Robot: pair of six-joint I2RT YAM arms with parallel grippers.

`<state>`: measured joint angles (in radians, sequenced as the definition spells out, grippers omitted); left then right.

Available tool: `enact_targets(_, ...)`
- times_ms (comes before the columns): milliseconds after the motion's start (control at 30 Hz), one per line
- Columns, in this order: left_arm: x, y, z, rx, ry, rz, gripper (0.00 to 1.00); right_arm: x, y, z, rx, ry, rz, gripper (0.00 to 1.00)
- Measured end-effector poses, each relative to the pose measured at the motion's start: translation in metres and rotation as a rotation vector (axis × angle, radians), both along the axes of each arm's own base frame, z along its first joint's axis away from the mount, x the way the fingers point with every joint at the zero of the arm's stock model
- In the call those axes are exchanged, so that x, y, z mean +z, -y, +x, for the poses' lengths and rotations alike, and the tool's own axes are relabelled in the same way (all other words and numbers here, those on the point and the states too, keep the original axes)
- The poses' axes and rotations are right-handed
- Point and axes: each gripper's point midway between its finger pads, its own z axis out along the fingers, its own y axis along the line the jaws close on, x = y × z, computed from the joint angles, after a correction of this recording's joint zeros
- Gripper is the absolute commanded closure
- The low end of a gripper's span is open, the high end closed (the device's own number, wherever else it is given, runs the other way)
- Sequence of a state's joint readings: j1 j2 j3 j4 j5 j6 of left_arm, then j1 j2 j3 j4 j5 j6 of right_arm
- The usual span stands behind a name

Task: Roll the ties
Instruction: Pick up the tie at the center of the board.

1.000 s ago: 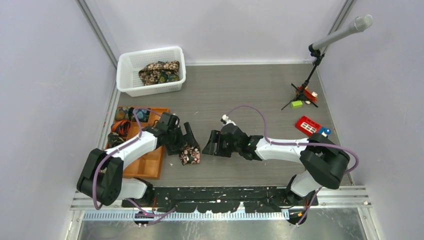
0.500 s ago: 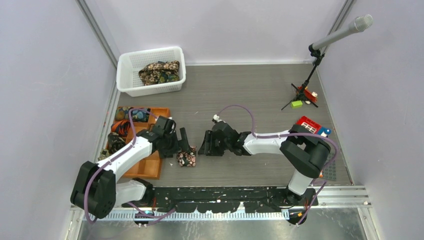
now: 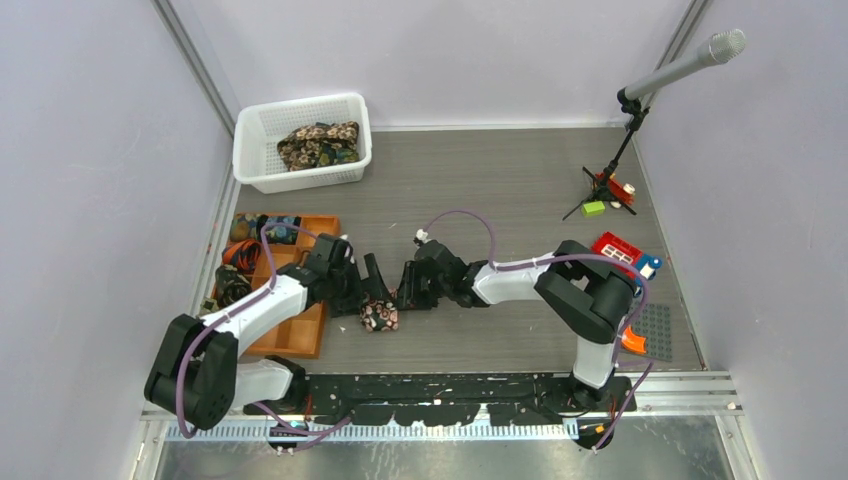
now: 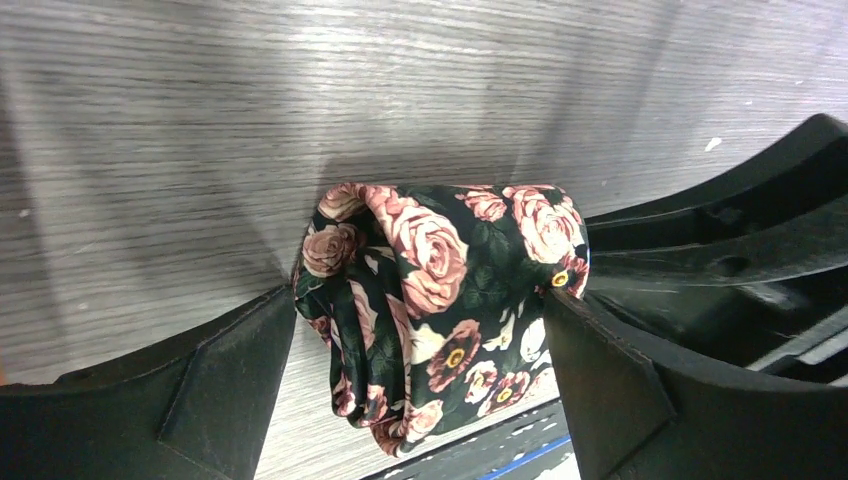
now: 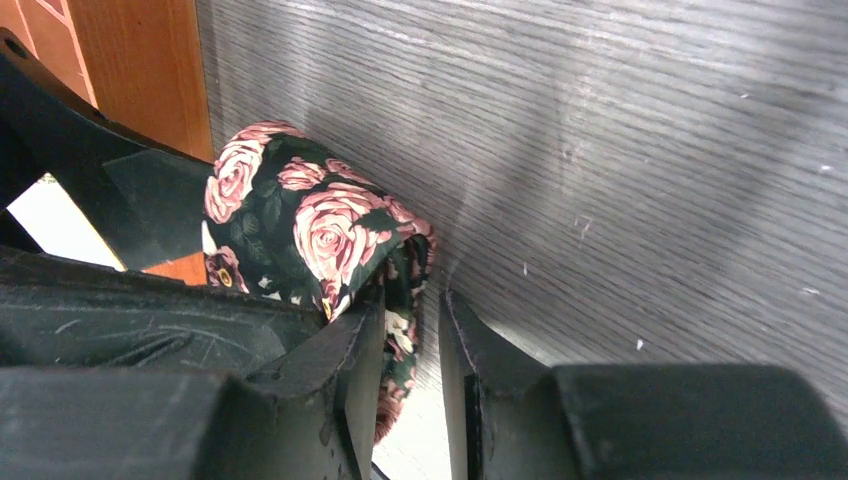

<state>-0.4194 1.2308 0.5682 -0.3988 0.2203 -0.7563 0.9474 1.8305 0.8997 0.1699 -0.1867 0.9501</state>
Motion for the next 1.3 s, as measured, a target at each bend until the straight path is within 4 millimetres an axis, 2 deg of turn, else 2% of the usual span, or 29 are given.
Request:
enact_targets(300, 0.001, 0.014, 0.005, 0.022, 0.013, -0.092, 0.25, -0.001, -0.006, 0.001, -0.003, -0.013, 0.029, 0.71)
enact_targets(433, -0.001, 0.016, 0.005, 0.035, 0.007, -0.115, 0.38, -0.001, -0.007, 0.001, -0.006, -0.017, 0.033, 0.72)
enact_targets(633, -0.007, 0.016, 0.001, 0.059, -0.016, -0.123, 0.65, -0.001, -0.008, 0.002, -0.010, -0.024, 0.041, 0.72)
enact_targets(767, -0.009, 0.016, -0.001, 0.074, -0.026, -0.129, 0.75, -0.001, -0.009, 0.002, -0.009, -0.025, 0.042, 0.72)
enact_targets(1000, -0.008, 0.016, -0.001, 0.083, -0.029, -0.133, 0.85, -0.001, -0.008, 0.003, -0.010, -0.025, 0.035, 0.71)
enact_targets(1133, -0.005, 0.015, -0.005, 0.092, -0.039, -0.135, 0.87, 0.001, -0.002, 0.003, -0.012, -0.023, 0.005, 0.71)
enact_targets(1233, -0.002, 0.013, -0.010, 0.094, -0.051, -0.128, 0.87, 0.008, 0.007, 0.004, -0.019, -0.013, -0.020, 0.71)
enact_targets(1300, 0.003, 0.012, -0.011, 0.098, -0.047, -0.127, 0.88, 0.019, 0.013, 0.008, -0.027, 0.004, -0.022, 0.71)
